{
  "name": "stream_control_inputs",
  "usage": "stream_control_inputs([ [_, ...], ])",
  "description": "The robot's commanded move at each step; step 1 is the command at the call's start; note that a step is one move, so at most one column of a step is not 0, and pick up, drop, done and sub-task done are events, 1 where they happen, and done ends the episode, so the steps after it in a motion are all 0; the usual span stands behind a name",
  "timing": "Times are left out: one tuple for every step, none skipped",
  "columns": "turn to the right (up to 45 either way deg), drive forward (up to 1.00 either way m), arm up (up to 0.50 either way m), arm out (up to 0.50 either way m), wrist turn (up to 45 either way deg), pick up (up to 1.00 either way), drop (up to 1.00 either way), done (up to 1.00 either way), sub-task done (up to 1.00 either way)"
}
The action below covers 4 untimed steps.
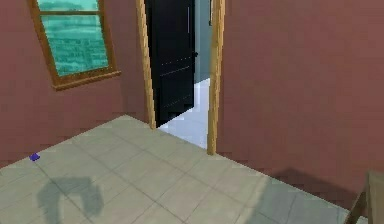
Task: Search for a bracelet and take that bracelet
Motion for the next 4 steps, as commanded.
stream_control_inputs([
  [-3.0,0.00,0.00,0.00,0.0,0.00,0.00,0.00,0.00],
  [0.0,1.00,0.00,0.00,0.0,0.00,0.00,0.00,0.00],
  [0.0,1.00,0.00,0.00,0.0,0.00,0.00,0.00,0.00],
  [45.0,0.00,0.00,0.00,0.0,0.00,0.00,0.00,0.00],
])
